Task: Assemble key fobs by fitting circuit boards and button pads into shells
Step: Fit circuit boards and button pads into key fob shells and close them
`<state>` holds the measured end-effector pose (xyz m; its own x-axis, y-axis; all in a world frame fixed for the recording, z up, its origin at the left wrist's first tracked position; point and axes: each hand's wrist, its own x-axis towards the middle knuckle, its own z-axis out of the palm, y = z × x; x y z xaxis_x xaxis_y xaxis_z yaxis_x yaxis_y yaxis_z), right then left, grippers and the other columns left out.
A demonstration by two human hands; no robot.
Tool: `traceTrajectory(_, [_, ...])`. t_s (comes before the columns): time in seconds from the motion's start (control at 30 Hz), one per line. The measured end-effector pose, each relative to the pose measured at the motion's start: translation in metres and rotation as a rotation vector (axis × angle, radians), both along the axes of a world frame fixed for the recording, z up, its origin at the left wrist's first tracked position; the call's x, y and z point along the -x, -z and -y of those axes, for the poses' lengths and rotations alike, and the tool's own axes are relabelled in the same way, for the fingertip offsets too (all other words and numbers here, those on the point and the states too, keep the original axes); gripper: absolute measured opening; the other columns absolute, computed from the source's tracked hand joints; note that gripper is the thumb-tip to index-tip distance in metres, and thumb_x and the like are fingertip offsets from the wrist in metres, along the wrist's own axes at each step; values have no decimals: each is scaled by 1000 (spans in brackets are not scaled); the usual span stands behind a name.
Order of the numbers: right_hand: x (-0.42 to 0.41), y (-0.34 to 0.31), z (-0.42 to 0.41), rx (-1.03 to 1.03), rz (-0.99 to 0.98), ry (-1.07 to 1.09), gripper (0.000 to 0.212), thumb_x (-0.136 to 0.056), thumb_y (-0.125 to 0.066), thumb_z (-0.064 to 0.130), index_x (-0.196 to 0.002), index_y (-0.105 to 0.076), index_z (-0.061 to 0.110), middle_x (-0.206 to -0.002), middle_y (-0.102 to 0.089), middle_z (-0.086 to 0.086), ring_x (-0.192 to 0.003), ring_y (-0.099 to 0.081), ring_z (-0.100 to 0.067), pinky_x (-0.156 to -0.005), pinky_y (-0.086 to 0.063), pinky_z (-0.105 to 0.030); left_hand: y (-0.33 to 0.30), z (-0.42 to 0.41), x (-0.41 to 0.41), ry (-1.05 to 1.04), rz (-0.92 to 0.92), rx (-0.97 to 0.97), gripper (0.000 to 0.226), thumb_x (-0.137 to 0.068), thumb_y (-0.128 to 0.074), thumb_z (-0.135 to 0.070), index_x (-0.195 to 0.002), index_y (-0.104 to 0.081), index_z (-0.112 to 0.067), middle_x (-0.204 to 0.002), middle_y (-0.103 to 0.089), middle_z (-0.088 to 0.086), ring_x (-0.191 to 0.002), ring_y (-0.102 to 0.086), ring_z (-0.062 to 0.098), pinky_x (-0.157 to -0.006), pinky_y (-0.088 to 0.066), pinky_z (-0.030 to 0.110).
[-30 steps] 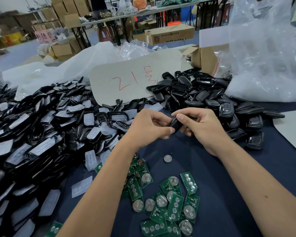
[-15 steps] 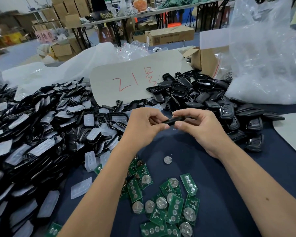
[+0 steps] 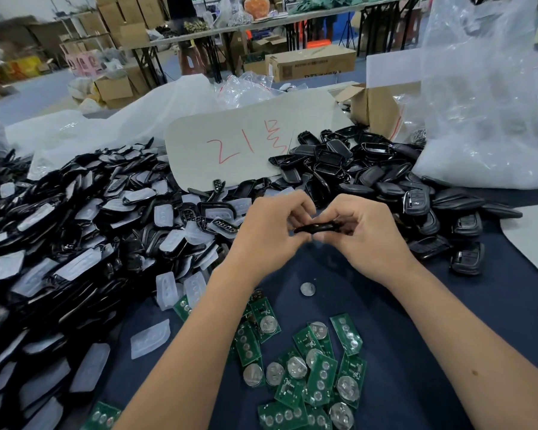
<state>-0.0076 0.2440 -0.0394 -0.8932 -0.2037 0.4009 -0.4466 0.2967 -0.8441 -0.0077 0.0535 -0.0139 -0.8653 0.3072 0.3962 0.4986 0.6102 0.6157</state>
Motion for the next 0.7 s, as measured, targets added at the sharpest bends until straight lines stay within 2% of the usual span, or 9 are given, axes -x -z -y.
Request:
traceTrajectory(0.13, [1, 3, -1, 19, 5, 39, 27, -80, -86, 5, -98, -77, 23, -97, -73, 3, -87, -73, -22, -82, -60, -46, 0, -6, -1, -44, 32, -53, 43, -74, -86, -1, -103, -64, -24, -78, -69, -7, -72, -68, 9, -72, -59, 32])
traceTrajectory(0.2, [3, 3, 0, 161, 92, 39, 32, -85, -81, 13, -114, -73, 23, -102, -75, 2, -88, -73, -20, -81, -61, -37, -1, -7, -2, -88, 129, -199, 44, -74, -88, -1, -106, -65, -23, -73, -68, -5, -66, -67, 11, -69, -59, 28])
traceTrajectory(0.27, [3, 4, 3, 318, 178, 46, 30, -93, -75, 13, -121, -69, 23, -100, -75, 0, -79, -70, -15, -68, -57, -28, -2, -10, -2, -115, 286, -408, 40, -76, -86, 3, -107, -66, -14, -73, -64, 3, -67, -67, 15, -67, -59, 27])
traceTrajectory(0.33, [3, 5, 4, 357, 216, 68, 15, -101, -66, 14, -112, -73, 22, -83, -72, 0, -65, -63, -11, -57, -50, -22, -1, -12, -4, -102, 481, -641, 30, -79, -82, 8, -104, -65, 2, -83, -61, 14, -78, -68, 23, -70, -61, 29])
traceTrajectory(0.4, [3, 7, 5, 328, 243, 58, 19, -105, -60, 19, -98, -78, 22, -64, -62, 2, -54, -52, -8, -50, -43, -20, 0, -14, -4, -80, 636, -817, 33, -80, -78, 12, -108, -61, 12, -91, -59, 18, -84, -68, 28, -73, -63, 33])
traceTrajectory(0.5, [1, 5, 8, 357, 297, 31, 28, -106, -60, 26, -83, -76, 20, -56, -48, 1, -50, -41, -9, -44, -34, -19, -1, -15, -3, -19, 761, -981, 39, -82, -72, 16, -118, -60, 6, -91, -66, 18, -84, -72, 28, -73, -64, 32])
traceTrajectory(0.63, [0, 0, 9, 406, 345, 17, 46, -103, -65, 33, -58, -63, 22, -54, -38, -1, -45, -32, -12, -41, -26, -19, -1, -14, -2, 64, 848, -1078, 40, -81, -69, 15, -116, -59, -2, -89, -75, 14, -84, -76, 27, -76, -65, 32])
traceTrajectory(0.7, [-1, -1, 11, 447, 367, 4, 50, -102, -66, 34, -53, -59, 23, -55, -36, -2, -45, -29, -14, -41, -23, -19, -2, -13, -2, 85, 863, -1092, 41, -74, -73, 10, -111, -60, -2, -89, -76, 14, -84, -77, 27, -75, -65, 32])
